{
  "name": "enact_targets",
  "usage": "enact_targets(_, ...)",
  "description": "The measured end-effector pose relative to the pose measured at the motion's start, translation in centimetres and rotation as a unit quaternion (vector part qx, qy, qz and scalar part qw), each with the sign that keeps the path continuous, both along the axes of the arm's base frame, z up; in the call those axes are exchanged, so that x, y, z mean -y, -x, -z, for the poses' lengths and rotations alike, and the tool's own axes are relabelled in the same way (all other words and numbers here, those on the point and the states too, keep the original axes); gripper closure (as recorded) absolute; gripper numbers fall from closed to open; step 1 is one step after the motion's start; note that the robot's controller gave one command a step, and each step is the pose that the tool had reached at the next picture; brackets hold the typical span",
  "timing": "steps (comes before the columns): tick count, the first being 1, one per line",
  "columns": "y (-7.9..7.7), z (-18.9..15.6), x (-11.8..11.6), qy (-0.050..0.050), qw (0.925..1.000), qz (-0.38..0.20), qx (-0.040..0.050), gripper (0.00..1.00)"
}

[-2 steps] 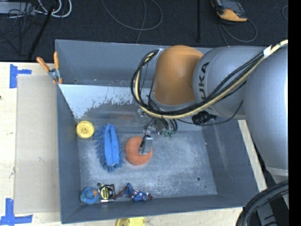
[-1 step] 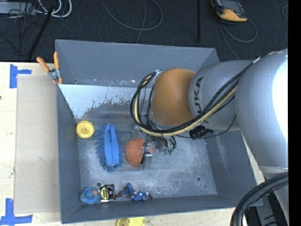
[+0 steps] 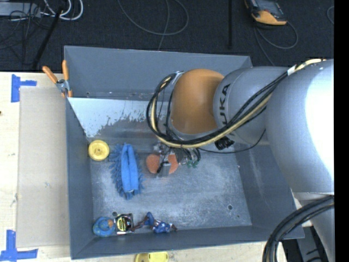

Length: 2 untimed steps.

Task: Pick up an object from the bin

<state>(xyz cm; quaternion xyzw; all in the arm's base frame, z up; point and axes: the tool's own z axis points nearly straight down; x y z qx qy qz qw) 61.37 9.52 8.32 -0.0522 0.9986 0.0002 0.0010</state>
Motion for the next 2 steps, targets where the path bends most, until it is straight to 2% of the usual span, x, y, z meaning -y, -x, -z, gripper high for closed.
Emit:
enact_targets(1,0.0,0.0,0.0,0.0,1.0,0.0,0.0,1.0)
enact_targets(2,-0.8,-14.4,-1.9,0.0,0.9997,0.024,0.0009,1.0)
